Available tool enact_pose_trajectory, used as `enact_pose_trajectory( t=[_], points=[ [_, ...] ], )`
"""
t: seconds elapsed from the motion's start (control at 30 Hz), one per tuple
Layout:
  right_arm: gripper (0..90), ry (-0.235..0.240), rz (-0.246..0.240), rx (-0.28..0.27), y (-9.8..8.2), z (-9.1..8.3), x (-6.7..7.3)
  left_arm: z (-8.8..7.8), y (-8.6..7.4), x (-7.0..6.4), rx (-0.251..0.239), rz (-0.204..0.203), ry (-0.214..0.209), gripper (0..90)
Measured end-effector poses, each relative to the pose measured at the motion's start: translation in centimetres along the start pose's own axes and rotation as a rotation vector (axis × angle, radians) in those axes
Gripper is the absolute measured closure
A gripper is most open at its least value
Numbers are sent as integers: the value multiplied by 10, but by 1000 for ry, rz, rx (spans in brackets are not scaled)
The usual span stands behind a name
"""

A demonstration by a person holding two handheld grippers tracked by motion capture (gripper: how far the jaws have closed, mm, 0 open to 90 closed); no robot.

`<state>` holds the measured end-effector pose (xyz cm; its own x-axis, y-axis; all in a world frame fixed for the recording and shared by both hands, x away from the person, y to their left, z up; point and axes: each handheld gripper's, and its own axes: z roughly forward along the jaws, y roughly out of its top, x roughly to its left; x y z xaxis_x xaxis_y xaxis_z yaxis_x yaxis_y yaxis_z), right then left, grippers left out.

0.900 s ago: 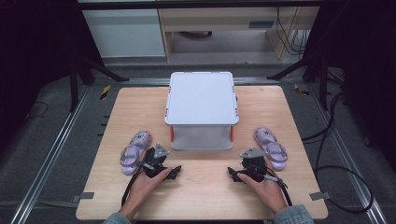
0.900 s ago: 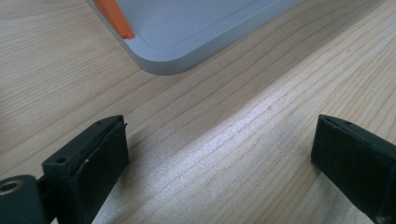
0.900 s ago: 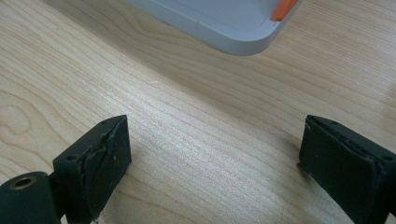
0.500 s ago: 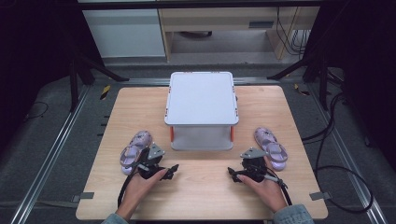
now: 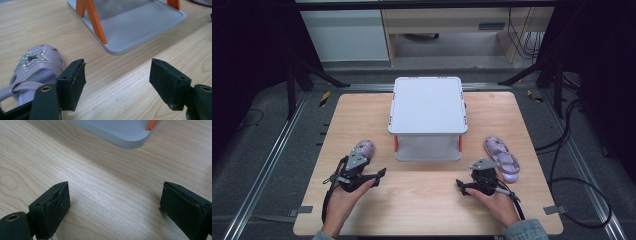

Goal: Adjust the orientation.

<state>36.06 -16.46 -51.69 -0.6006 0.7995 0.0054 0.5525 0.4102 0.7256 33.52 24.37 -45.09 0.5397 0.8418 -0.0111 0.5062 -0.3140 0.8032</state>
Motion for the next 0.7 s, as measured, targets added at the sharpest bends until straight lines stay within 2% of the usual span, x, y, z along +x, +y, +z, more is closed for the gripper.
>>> enact_pose_trajectory(
  t=[0.03,0.17,0.27,0.4,0.43,0.47,0.57,0.7],
  points=[
    [93,0,0,0,0,0,0,0,0,0,0,0,0,296],
    [93,1,0,0,0,0,0,-7,-2,7,-3,-19,53,330],
    [93,2,-1,1,0,-1,0,-14,-3,12,-7,-12,92,348],
    [93,6,-5,0,-1,-1,-1,-24,-7,18,-28,-42,138,364],
    [93,6,-5,0,-1,-1,-1,-24,-7,18,-28,-42,138,365],
    [93,6,-4,1,0,-1,-1,-29,-11,22,-27,-57,159,367],
    [93,7,-5,1,-1,-1,-1,-34,-19,25,-18,-75,172,365],
    [93,7,-5,0,-1,-1,-1,-26,-27,27,41,-62,163,364]
  ],
)
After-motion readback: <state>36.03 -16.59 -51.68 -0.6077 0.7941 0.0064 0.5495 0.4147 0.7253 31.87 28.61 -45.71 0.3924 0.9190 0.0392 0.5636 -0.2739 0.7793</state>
